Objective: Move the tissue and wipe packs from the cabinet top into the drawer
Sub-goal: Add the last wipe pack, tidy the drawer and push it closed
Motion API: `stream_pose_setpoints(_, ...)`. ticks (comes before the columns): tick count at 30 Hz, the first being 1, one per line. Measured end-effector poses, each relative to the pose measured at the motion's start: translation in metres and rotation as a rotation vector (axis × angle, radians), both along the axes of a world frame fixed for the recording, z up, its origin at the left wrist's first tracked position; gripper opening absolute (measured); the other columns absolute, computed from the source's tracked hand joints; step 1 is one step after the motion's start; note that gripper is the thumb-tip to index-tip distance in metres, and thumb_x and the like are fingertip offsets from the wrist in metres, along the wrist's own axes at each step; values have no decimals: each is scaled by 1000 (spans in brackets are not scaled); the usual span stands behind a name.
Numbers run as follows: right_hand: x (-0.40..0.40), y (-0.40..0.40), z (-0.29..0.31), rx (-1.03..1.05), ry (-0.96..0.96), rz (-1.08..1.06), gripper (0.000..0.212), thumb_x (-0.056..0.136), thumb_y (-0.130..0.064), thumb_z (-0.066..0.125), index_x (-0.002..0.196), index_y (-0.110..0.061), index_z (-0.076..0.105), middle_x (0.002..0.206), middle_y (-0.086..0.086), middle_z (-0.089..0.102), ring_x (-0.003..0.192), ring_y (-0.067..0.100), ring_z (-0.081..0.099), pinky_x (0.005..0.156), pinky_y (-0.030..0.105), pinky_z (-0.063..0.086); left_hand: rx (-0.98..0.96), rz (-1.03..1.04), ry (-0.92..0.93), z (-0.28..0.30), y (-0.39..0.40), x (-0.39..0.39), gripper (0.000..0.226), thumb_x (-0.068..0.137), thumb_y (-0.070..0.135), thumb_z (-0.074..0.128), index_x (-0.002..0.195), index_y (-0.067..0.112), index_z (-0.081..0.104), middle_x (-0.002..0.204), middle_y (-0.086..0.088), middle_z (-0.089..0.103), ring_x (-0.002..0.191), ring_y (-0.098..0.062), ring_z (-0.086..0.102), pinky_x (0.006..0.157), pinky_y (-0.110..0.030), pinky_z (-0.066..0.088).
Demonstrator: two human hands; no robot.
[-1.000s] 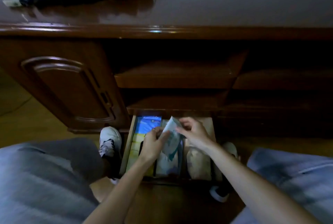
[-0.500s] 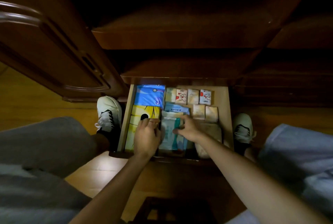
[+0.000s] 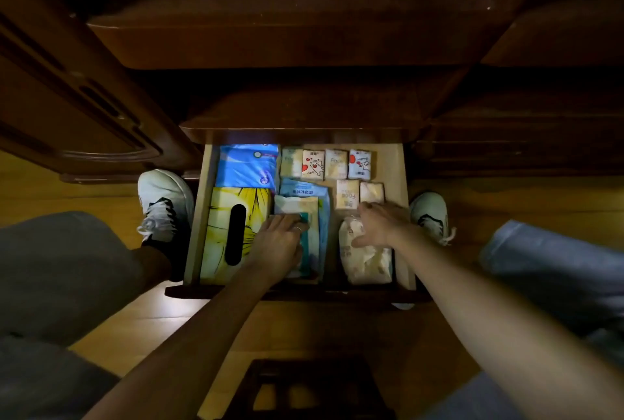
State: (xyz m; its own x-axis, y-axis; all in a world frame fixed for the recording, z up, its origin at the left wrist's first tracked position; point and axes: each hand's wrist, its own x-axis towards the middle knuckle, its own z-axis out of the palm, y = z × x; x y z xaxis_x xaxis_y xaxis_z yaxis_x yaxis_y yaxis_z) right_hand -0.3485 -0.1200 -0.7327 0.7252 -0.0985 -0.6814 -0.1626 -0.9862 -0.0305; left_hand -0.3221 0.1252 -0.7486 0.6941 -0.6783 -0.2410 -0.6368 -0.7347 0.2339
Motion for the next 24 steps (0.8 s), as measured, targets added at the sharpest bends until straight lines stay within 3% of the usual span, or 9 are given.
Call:
stream_pose_setpoints(4, -2, 9, -4, -106, 39, 44, 79, 77, -50, 79, 136, -9, 45, 136, 13, 57, 124, 32, 55, 101, 42, 46, -51, 16, -45, -2, -2, -1, 46, 84, 23, 66, 130, 17, 66, 133, -8, 61, 124, -30, 54, 109, -44, 41)
stream_pose_setpoints(9, 2, 7, 9, -32, 2, 113, 38, 78, -47, 80, 100, -20, 63, 106, 2, 67, 101, 26, 65, 83, 36, 44, -299, 76, -64, 8, -18, -8, 54, 82, 43, 71, 128, 15, 64, 129, -5, 62, 119, -27, 56, 97, -45, 51)
stream_pose_setpoints(12, 21, -2, 32, 243, 10, -98, 34, 72, -40, 87, 84, -19, 64, 86, -2, 68, 84, 21, 66, 69, 31, 47, -388, 294, 473, 20, -36, -8, 91, 73, 56, 81, 147, 21, 42, 143, 4, 53, 130, -14, 49, 108, -35, 44)
stream_pose_setpoints(14, 37, -6, 46, 497, 24, -255, 38, 69, -43, 89, 95, -22, 71, 91, -7, 72, 86, 12, 68, 75, 30, 51, -599, 527, 909, 26, -44, -7, 78, 73, 37, 88, 137, 28, 45, 131, 5, 65, 116, -8, 64, 91, -25, 55)
stream_pose_setpoints(16, 48, -3, 55, 699, 18, -361, 56, 71, -51, 86, 118, -28, 66, 105, -19, 65, 97, 1, 61, 83, 24, 48, -711, 710, 1035, 30, -44, -1, 58, 77, 20, 86, 127, 20, 55, 116, 2, 73, 104, -14, 71, 72, -19, 58)
stream_pose_setpoints(18, 49, 3, 48, 837, -29, -522, 60, 79, -67, 70, 131, -39, 55, 126, -18, 52, 116, 7, 50, 89, 26, 39, -749, 837, 967, 32, -35, 12, 46, 80, 11, 82, 121, 8, 61, 113, -3, 74, 99, -20, 72, 68, -20, 59)
stream_pose_setpoints(20, 42, 8, 23, 710, -124, -608, 51, 94, -67, 48, 139, -44, 45, 152, -8, 36, 140, 19, 33, 105, 37, 29, -801, 967, 848, 33, -17, 29, 44, 82, 10, 80, 122, 2, 62, 115, -8, 72, 100, -22, 71, 74, -28, 61)
stream_pose_setpoints(22, 28, 11, -1, 320, -126, -336, 55, 104, -49, 42, 156, -39, 26, 168, -5, 10, 153, 27, 14, 120, 50, 23, -824, 1066, 749, 33, 2, 45, 49, 83, 12, 81, 126, 1, 59, 117, -11, 71, 103, -25, 70, 81, -38, 61)
stream_pose_setpoints(24, 6, 19, -16, 192, -69, -220, 66, 105, -29, 45, 160, -36, 11, 169, -6, -10, 153, 33, 15, 115, 54, 36, -823, 1111, 723, 32, 14, 50, 51, 82, 12, 82, 126, 1, 59, 117, -12, 71, 103, -25, 70, 84, -42, 61)
